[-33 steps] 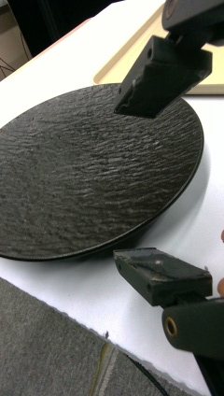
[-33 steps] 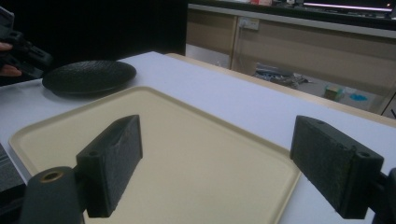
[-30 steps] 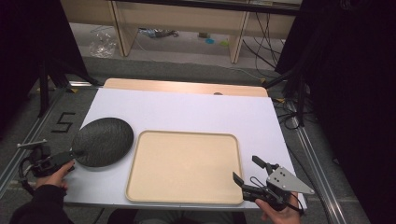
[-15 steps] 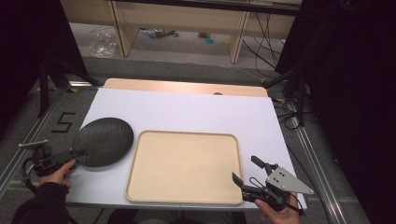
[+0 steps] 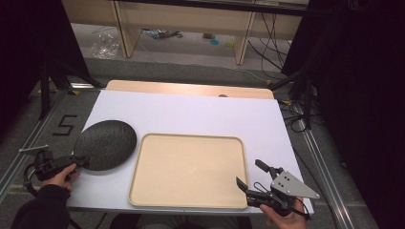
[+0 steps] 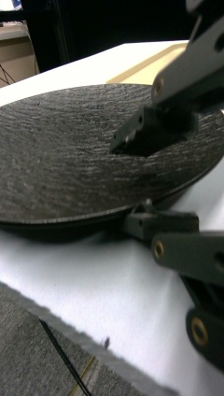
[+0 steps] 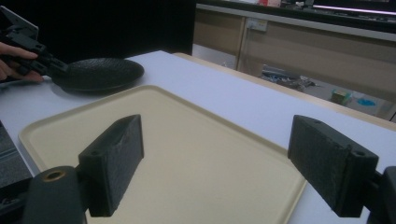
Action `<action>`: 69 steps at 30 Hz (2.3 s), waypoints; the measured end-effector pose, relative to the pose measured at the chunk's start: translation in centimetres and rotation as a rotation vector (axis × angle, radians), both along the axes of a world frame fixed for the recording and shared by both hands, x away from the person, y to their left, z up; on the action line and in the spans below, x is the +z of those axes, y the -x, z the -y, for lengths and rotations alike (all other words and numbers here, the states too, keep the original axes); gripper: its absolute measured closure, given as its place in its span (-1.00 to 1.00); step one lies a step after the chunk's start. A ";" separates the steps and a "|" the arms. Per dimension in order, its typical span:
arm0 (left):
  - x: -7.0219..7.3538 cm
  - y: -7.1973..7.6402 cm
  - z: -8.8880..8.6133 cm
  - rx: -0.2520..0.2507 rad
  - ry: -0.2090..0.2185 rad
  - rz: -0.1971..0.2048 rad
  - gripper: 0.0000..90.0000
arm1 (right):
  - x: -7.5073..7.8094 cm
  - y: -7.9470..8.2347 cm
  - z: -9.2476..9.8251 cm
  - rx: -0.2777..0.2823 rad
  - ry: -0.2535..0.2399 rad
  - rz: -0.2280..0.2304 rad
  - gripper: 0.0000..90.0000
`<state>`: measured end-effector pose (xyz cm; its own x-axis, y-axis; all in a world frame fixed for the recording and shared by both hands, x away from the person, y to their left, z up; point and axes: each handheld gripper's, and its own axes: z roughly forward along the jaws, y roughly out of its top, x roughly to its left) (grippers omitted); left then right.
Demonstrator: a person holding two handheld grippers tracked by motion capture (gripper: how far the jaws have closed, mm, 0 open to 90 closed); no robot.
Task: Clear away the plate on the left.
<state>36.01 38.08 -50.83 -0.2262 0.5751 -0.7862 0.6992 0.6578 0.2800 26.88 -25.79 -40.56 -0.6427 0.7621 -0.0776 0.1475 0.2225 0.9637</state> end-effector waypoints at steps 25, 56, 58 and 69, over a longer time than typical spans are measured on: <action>0.1 0.3 -0.7 0.033 0.110 0.082 0.83 | 0.0 0.0 -0.2 0.018 0.007 -0.001 -0.57; 0.6 0.6 -0.3 0.124 0.129 0.152 0.91 | 0.1 0.1 -0.2 0.013 0.004 -0.004 -0.57; 0.5 0.6 -0.4 0.137 0.138 0.138 0.91 | 0.1 0.1 -0.2 0.015 0.005 -0.004 -0.57; 0.3 0.8 -0.4 0.181 0.197 0.119 0.89 | 0.1 0.1 -0.1 0.013 0.002 -0.016 -0.57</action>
<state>35.21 38.45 -50.53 -0.2107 0.3670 -0.9061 0.5350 0.8190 0.2073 26.75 -25.65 -40.44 -0.6540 0.7533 -0.0687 0.1603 0.2268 0.9607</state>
